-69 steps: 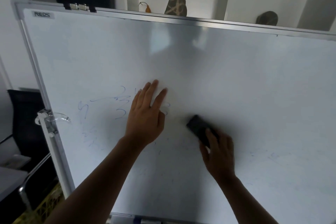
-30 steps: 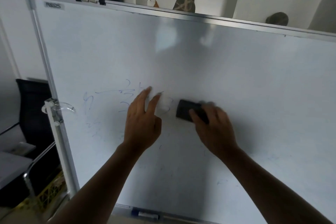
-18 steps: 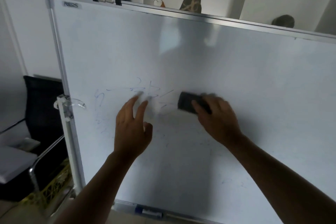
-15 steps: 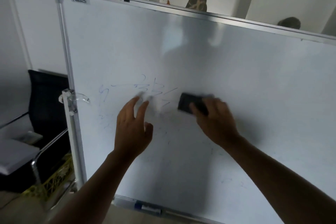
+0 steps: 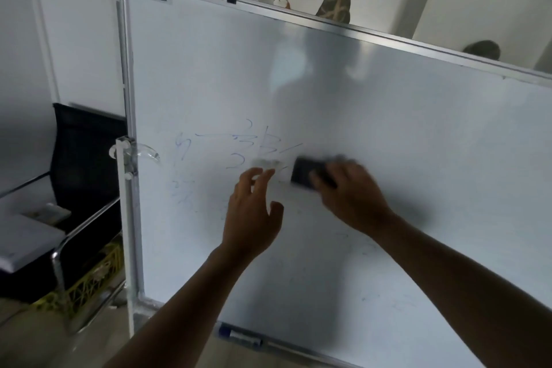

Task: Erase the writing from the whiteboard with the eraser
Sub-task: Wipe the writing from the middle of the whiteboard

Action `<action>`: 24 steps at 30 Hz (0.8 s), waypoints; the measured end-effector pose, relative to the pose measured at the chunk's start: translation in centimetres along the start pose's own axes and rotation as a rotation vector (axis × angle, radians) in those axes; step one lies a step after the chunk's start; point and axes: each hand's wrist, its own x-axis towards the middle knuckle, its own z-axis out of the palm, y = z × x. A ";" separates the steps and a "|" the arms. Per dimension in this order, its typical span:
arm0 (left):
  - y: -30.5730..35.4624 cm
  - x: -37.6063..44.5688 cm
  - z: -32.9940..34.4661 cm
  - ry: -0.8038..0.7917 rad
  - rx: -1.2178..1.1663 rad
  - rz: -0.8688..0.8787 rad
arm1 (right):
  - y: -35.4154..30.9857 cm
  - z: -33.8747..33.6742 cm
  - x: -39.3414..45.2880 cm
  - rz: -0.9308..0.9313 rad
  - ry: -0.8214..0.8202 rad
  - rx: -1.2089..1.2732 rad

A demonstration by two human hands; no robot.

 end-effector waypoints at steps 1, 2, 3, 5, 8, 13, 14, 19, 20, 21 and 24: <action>0.7 -0.3 0.2 -0.018 -0.155 -0.096 | -0.1 0.0 -0.4 -0.177 -0.074 -0.012; 1.4 -0.7 0.1 -0.042 -0.373 -0.244 | 0.3 -0.1 -0.4 -0.219 -0.119 -0.034; 2.1 -1.0 0.0 -0.083 -0.654 -0.424 | 0.9 -0.2 -0.1 -0.105 -0.107 -0.049; 2.6 -1.8 0.0 -0.129 -1.240 -0.782 | 1.5 -0.3 0.6 0.201 -0.010 -0.021; 2.1 -3.7 1.0 -0.043 -1.749 -1.147 | -0.2 0.5 -0.6 -0.272 -0.160 -0.039; 2.1 -5.4 1.8 -0.002 -1.876 -1.247 | 1.1 0.0 0.9 0.275 -0.016 -0.036; 2.3 -5.4 1.8 0.004 -1.895 -1.255 | 0.2 0.4 0.9 0.146 -0.031 -0.062; 2.8 -5.4 1.2 -0.029 -1.980 -1.211 | 0.0 -0.1 1.7 0.138 -0.071 -0.003; 2.7 -5.2 1.2 -0.036 -1.982 -1.208 | -0.1 0.0 2.0 0.264 -0.019 0.009; 2.7 -5.3 1.3 -0.029 -1.991 -1.212 | -0.7 0.4 2.0 0.198 -0.016 -0.022; 2.2 -5.3 1.0 0.009 -1.995 -1.206 | -1.0 1.0 0.8 -0.273 -0.185 -0.058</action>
